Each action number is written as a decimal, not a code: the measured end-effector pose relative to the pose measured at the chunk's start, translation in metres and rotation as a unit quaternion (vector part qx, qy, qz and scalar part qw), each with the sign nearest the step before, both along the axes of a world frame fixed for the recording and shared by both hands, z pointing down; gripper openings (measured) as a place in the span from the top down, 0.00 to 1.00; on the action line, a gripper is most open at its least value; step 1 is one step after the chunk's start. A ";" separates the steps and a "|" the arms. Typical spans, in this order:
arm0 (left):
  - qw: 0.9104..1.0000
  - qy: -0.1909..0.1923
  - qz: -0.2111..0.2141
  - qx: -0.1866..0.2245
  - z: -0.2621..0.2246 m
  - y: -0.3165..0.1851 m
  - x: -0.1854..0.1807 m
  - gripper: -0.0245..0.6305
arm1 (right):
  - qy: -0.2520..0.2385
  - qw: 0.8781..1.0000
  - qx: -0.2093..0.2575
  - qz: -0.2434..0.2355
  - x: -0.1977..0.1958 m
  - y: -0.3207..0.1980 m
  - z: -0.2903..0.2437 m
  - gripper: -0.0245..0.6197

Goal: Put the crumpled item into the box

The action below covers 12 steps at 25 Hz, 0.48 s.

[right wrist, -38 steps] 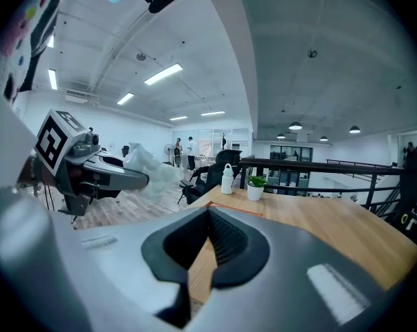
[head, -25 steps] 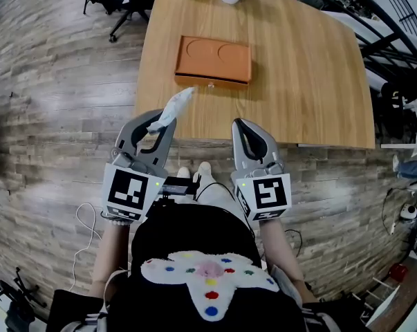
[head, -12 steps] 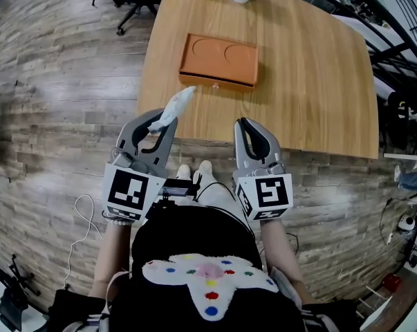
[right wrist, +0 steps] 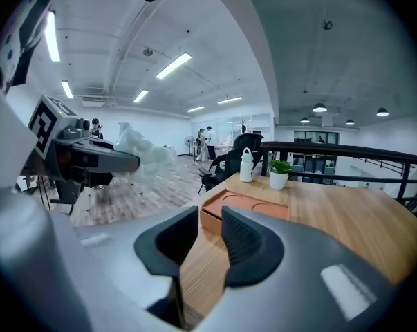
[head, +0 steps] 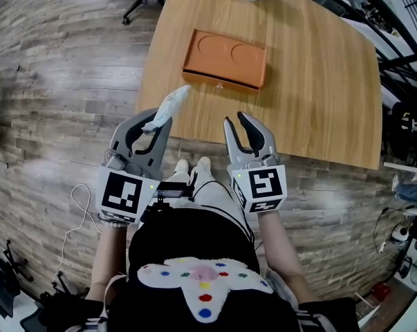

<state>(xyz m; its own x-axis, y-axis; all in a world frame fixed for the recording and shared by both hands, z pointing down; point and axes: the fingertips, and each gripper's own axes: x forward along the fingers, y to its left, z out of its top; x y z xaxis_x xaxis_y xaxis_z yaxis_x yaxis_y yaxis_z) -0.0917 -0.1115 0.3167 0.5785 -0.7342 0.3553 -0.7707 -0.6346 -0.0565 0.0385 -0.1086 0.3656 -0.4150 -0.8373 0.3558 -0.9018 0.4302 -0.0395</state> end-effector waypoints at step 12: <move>0.999 0.009 -0.030 -0.013 0.011 -0.013 -0.009 0.89 | 0.015 0.999 -0.034 -0.004 -0.007 -0.046 0.057 0.81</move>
<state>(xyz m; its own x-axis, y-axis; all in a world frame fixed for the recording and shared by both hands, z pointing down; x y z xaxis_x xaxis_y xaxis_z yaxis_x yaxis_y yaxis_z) -0.1002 -0.1245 0.3279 0.5411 -0.7579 0.3645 -0.8078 -0.5890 -0.0254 0.0320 -0.1548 0.4228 -0.4103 -0.8075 0.4239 -0.8995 0.4349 -0.0421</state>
